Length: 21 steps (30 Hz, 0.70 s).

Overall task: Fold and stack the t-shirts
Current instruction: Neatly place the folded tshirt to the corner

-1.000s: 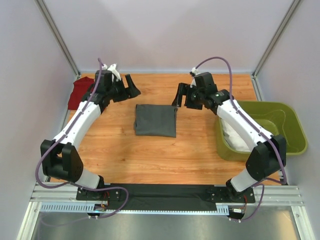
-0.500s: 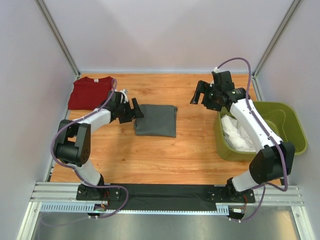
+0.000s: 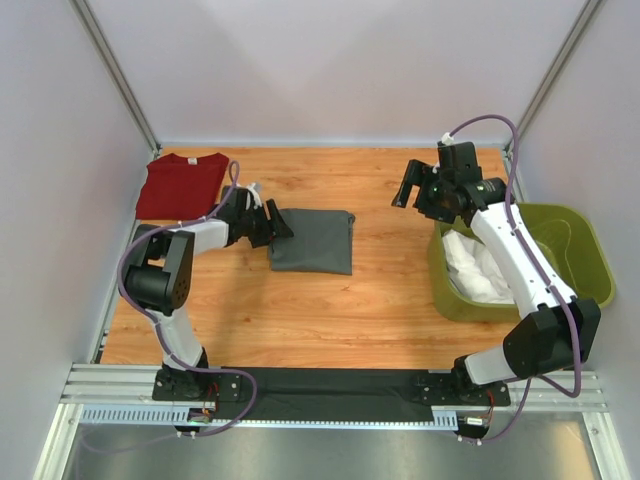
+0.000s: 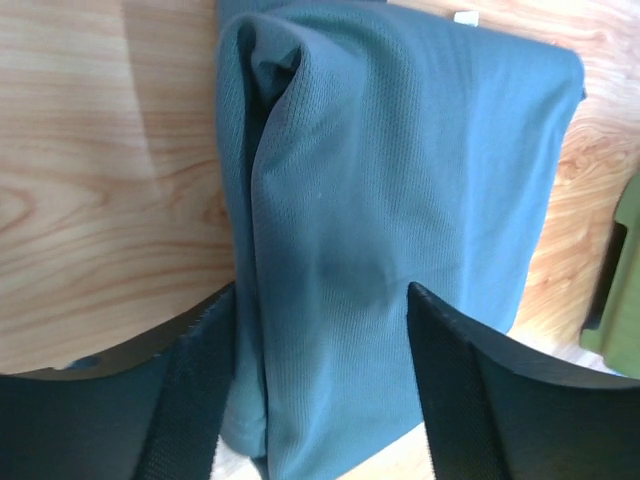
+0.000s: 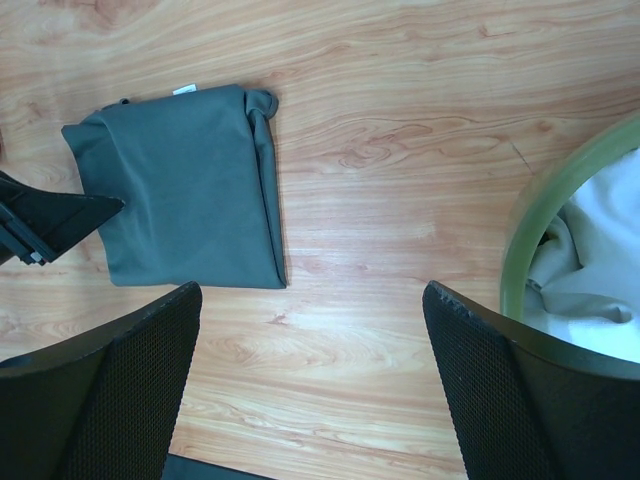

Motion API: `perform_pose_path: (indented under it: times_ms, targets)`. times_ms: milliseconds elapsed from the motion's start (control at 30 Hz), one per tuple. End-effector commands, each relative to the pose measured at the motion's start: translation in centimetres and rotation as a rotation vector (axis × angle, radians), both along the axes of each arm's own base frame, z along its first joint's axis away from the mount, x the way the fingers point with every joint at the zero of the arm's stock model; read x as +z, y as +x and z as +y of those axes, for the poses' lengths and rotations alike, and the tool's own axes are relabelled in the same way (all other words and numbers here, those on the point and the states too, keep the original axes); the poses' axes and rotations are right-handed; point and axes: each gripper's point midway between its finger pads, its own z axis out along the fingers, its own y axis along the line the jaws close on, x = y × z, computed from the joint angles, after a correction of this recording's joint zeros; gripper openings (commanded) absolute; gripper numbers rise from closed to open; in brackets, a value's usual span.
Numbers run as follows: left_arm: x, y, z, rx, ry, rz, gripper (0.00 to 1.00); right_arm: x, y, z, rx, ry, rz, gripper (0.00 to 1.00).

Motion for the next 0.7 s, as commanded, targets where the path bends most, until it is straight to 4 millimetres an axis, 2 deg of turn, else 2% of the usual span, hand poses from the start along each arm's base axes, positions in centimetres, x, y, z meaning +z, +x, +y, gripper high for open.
perform_pose_path:
  times_ms: [0, 67, 133, 200, 233, 267, 300, 333, 400, 500, 533, 600, 633, 667]
  targets:
    - [-0.2, 0.8, -0.7, -0.023, -0.042, -0.033, 0.71, 0.8, -0.1, -0.6, -0.026, -0.005, -0.025, 0.93]
    - [-0.8, 0.8, -0.8, -0.021, -0.046, -0.017, 0.69, 0.4, -0.2, -0.4, -0.028, 0.009, -0.017, 0.93]
    - [-1.0, 0.8, -0.9, -0.025, -0.047, -0.007, 0.63, 0.3, -0.3, -0.3, -0.031, 0.016, -0.013, 0.93]
    - [-1.3, 0.8, -1.1, -0.026, -0.036, -0.005, 0.5, 0.3, -0.4, -0.4, -0.033, 0.016, -0.016, 0.93]
    - [-1.5, 0.8, -1.0, -0.023, -0.025, 0.001, 0.43, 0.6, -0.3, -0.4, -0.038, 0.015, -0.029, 0.93]
    - [-1.7, 1.1, -1.1, -0.018, -0.001, 0.001, 0.27, 0.3, -0.4, -0.5, -0.041, 0.013, -0.026, 0.93]
    - [-2.1, 0.8, -1.1, -0.019, 0.012, 0.021, 0.17, 0.3, -0.4, -0.5, -0.043, 0.015, -0.032, 0.93]
    - [-2.3, 0.9, -1.2, -0.013, 0.021, 0.027, 0.0, 0.4, -0.3, -0.4, -0.041, 0.019, -0.04, 0.93]
    - [-2.3, 1.1, -1.0, 0.005, 0.043, 0.013, 0.0, 0.0, -0.3, -0.2, -0.039, 0.029, -0.028, 0.93]
    - [-0.8, 1.8, 0.1, -0.009, 0.131, -0.035, 0.0, -0.1, -0.4, -0.6, -0.048, 0.018, -0.023, 0.93]
    - [1.2, 3.4, 0.9, -0.018, 0.201, -0.115, 0.0, 0.0, -0.5, -0.6, -0.048, 0.014, -0.029, 0.93]
    - [2.6, 3.8, 2.2, -0.044, 0.3, -0.142, 0.0, 0.0, -0.5, -1.0, -0.057, -0.002, -0.035, 0.93]
    - [4.8, 5.3, 2.9, -0.027, 0.353, -0.203, 0.0, -0.1, -0.5, -1.1, -0.055, -0.008, -0.034, 0.93]
    - [5.2, 5.3, 4.0, -0.062, 0.424, -0.216, 0.0, -0.1, -0.5, -1.2, -0.058, -0.013, -0.035, 0.93]
